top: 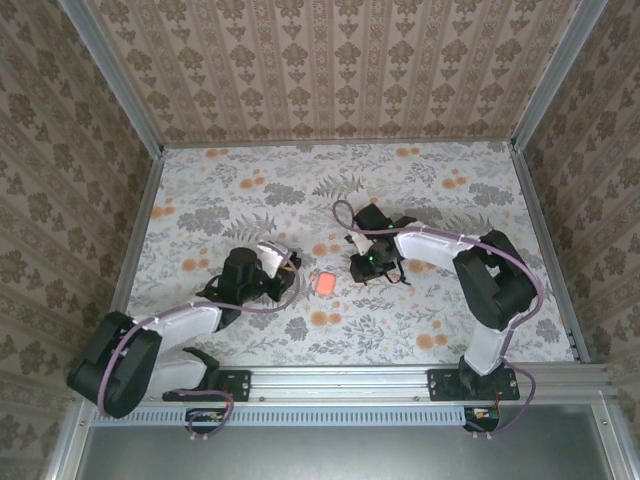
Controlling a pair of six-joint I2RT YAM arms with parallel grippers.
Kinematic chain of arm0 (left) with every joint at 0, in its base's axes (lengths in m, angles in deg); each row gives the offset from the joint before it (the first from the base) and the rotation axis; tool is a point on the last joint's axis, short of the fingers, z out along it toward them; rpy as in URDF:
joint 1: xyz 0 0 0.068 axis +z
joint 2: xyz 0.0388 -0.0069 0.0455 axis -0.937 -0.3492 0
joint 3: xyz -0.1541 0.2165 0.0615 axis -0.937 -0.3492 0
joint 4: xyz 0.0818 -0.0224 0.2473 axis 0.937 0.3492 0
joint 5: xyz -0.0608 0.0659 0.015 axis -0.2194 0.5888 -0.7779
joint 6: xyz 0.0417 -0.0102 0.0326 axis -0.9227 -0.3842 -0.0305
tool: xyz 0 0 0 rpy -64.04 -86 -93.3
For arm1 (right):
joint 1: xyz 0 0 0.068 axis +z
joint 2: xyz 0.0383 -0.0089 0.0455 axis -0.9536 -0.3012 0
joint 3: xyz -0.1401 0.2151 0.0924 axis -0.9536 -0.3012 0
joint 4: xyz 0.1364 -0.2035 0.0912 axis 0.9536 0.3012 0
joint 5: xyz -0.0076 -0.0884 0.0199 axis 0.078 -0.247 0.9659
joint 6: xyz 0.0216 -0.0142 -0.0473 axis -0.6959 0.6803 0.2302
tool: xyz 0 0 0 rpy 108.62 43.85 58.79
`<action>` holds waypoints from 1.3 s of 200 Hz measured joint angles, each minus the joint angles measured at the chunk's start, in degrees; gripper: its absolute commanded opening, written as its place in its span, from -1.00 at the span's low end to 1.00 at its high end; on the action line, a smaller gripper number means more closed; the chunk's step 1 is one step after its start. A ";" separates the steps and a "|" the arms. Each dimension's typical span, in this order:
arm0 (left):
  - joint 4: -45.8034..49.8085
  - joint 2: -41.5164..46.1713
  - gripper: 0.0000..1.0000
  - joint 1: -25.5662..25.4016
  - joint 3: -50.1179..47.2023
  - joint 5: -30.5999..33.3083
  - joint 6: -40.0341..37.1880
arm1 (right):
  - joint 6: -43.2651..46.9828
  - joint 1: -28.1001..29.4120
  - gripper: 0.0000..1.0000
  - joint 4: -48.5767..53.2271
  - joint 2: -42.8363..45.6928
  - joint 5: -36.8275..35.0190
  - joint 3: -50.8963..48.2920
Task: Insert the wireless bluetooth earbuds into the charging case
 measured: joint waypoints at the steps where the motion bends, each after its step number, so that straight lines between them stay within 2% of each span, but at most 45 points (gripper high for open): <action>1: -0.07 -0.13 -0.84 -0.02 0.07 0.00 0.00 | -0.13 -0.09 -0.66 -0.24 0.09 0.07 -0.15; 48: -4.76 -7.80 -0.84 -1.16 4.92 -2.64 -0.37 | -7.43 -2.29 -0.66 -15.89 5.31 2.86 -7.17; 104: -6.56 -14.05 -0.84 -1.77 9.90 -7.19 -0.63 | -10.54 -2.75 -0.66 -29.64 12.07 3.96 -13.18; 205: -8.31 -19.96 -0.83 -1.77 14.80 -19.78 -0.61 | -10.51 -3.17 -0.66 -43.95 13.79 11.56 -15.30; 260: -8.57 -20.24 -0.83 -1.77 15.98 -24.06 -0.61 | -10.47 -3.17 -0.66 -46.97 13.79 15.43 -15.30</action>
